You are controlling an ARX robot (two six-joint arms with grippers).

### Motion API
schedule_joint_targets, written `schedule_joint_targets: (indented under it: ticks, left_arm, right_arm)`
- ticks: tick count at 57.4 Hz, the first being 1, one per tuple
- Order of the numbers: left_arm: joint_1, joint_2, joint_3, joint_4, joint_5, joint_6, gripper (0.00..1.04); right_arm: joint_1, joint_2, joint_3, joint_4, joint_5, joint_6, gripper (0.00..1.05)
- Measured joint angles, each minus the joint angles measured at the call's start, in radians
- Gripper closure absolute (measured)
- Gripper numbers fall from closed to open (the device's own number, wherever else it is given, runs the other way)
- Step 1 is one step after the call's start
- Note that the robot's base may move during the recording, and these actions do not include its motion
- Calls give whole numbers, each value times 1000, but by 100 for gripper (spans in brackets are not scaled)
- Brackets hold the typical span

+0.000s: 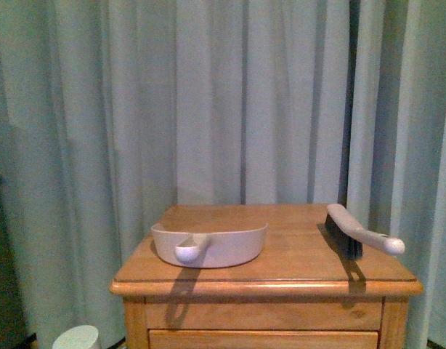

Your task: Clean up trash

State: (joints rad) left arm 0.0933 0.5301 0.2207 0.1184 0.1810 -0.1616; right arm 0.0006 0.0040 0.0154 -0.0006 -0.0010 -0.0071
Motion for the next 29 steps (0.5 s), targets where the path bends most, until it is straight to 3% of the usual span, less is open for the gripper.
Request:
schedule_joint_targets:
  ticks: [7, 19, 29]
  left_arm:
    - [-26, 296, 237, 1, -33, 74, 8]
    - [-205, 642, 694, -216, -142, 122, 8]
    - [-342, 853, 951, -337, -255, 124, 8]
  right_arm:
    - [0, 0, 0, 0, 0, 0, 7]
    - [0, 0, 0, 0, 0, 0, 7]
    - [0, 0, 0, 0, 0, 0, 7]
